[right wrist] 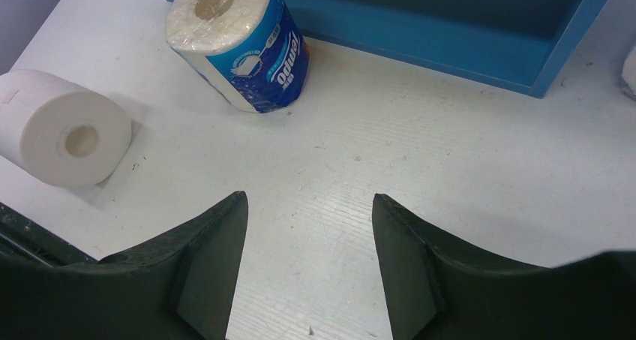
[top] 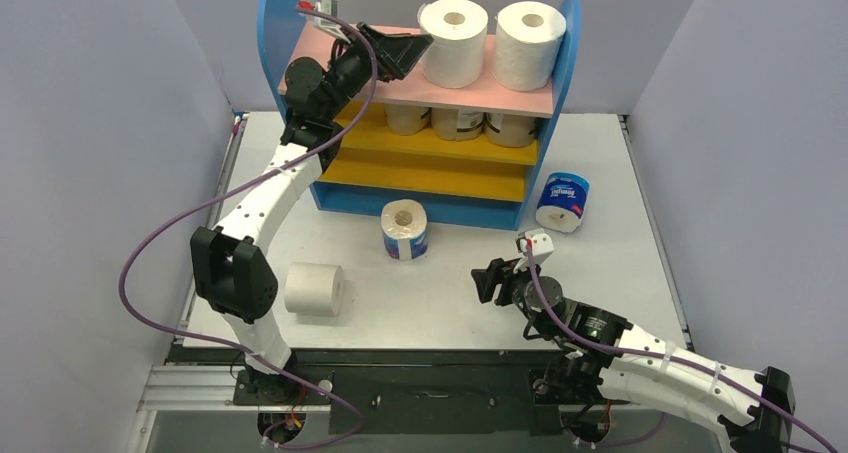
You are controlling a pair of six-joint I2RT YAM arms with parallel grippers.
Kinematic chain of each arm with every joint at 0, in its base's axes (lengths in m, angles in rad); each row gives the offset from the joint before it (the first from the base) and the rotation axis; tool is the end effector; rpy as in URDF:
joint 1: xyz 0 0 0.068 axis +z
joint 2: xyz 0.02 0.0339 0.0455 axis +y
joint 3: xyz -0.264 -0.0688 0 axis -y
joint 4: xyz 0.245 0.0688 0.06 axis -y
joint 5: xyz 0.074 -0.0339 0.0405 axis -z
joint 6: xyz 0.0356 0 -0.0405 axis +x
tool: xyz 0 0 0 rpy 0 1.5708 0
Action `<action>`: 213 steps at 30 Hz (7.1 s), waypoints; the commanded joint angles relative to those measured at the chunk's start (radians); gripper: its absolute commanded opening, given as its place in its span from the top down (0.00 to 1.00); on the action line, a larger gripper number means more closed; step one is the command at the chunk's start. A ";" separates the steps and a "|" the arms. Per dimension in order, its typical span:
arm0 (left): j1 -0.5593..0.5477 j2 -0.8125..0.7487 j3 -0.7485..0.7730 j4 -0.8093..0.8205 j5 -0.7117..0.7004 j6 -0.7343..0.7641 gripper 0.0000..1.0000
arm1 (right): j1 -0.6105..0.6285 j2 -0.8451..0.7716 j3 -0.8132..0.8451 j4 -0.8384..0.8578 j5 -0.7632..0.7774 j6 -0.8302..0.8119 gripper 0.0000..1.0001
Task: Place and organize the paper towels onto the shelf
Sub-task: Place the paper towel on the shelf, then pick up the paper towel from the center of the board.
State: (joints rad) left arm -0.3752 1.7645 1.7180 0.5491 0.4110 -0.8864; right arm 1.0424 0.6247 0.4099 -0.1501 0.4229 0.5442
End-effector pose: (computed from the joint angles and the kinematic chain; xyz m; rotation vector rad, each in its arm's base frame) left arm 0.3779 -0.1641 0.4725 0.1011 1.2112 -1.3361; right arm 0.0920 0.1286 0.2363 -0.2001 1.9481 0.6588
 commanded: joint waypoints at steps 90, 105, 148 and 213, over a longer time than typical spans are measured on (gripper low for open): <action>-0.394 -1.110 -0.844 -1.104 -1.190 0.192 0.04 | 0.001 0.578 0.367 0.132 -0.079 0.094 0.42; -0.354 -1.127 -0.899 -1.455 -1.203 -0.159 0.04 | 0.031 0.678 0.401 0.298 -0.376 0.090 0.42; 0.220 -1.264 -1.145 -1.392 -0.727 -0.188 0.14 | 0.037 1.268 0.620 0.843 -0.766 0.837 0.36; 0.181 -1.244 -1.045 -1.436 -0.903 -0.193 0.05 | 0.067 1.425 0.700 0.853 -0.728 0.899 0.47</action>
State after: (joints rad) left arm -0.1902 0.5282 0.6693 -0.9203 -0.4854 -1.0611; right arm 1.1007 2.0426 1.0897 0.6441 -0.3183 1.4269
